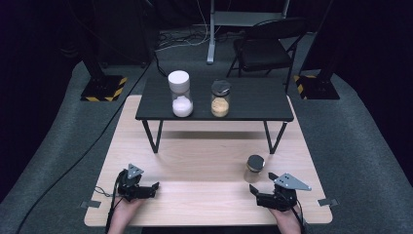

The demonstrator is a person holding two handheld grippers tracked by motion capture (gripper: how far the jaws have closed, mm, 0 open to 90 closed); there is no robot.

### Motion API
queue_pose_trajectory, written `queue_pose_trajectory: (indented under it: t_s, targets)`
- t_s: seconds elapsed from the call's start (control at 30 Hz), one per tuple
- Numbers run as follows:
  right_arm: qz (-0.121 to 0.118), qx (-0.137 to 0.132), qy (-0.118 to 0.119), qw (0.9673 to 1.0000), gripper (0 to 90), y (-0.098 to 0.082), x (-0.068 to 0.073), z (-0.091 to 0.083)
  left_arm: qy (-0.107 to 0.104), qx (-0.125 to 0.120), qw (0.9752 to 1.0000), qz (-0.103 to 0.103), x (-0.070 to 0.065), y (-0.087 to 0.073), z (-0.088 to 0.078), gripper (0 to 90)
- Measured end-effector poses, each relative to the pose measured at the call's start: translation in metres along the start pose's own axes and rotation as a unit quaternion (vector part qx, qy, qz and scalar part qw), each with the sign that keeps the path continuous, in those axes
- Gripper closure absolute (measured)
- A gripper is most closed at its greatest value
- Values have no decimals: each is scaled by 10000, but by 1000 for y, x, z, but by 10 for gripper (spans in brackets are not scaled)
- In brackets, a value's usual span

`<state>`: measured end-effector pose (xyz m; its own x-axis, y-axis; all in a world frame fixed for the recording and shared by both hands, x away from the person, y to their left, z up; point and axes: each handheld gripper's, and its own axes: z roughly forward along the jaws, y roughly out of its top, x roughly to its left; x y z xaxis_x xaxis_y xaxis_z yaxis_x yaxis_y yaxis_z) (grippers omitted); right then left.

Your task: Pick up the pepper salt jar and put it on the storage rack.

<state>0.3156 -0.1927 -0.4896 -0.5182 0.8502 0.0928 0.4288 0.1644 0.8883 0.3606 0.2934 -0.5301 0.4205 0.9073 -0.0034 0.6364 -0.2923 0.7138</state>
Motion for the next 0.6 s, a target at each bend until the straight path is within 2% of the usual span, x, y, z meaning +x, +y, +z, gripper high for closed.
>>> queue_pose_trajectory:
  t_s: [0.6]
  targets:
    - [21, 12, -107, 9999, 112, 12, -14, 10, -1, 5, 10000, 4, 0, 0, 0, 14]
